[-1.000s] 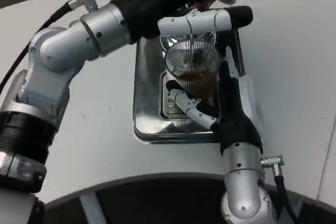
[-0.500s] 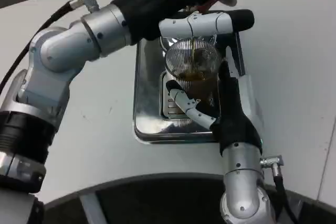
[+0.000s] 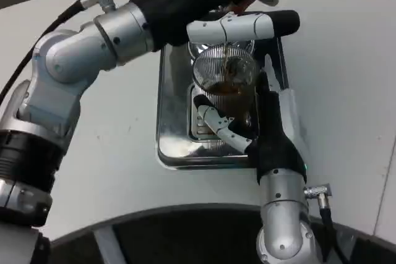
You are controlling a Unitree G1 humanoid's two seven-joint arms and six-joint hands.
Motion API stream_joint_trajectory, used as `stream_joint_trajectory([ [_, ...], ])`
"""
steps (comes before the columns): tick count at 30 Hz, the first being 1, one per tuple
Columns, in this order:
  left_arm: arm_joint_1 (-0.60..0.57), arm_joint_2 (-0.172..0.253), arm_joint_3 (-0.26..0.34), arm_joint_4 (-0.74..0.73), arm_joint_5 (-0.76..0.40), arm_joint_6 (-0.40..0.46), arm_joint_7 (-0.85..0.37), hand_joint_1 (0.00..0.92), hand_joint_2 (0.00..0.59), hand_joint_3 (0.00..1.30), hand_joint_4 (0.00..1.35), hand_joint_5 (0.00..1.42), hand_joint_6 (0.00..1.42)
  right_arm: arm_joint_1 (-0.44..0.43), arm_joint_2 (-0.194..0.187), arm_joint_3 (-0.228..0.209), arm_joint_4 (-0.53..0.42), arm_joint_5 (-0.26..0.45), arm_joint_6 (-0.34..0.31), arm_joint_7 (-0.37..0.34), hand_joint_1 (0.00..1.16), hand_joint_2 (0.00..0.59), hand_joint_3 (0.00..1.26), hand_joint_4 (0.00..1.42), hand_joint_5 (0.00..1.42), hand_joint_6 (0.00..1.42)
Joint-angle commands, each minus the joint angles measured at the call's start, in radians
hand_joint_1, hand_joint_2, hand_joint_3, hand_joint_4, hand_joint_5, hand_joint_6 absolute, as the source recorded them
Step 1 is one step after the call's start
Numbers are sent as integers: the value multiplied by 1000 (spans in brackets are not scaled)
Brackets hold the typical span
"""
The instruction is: Grasp the cup under the faucet to collect the drink, then remove the cup.
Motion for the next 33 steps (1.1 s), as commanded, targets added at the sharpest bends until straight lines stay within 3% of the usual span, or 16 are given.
stream_joint_trajectory([
  [1, 21, 7, -17, -25, 14, 10, -33, 0, 120, 170, 0, 11, 212, -1, 65, 10, 22, 12, 36, 3, 667, 230, 0, 0, 0, 26],
  [14, 44, 19, -13, -66, 11, 32, -36, 0, 125, 174, 0, 11, 212, -21, 80, 28, 48, 9, 63, -19, 678, 235, 0, 0, 21, 71],
  [27, 63, 33, -8, -90, 15, 38, -27, 0, 132, 175, 0, 11, 213, -15, 96, 46, 69, -8, 65, -83, 704, 239, 32, 212, 258, 393],
  [33, 66, 39, -6, -91, 14, 40, -24, 0, 133, 180, 1, 18, 220, -18, 105, 45, 90, 1, 51, -116, 702, 238, 47, 241, 300, 432],
])
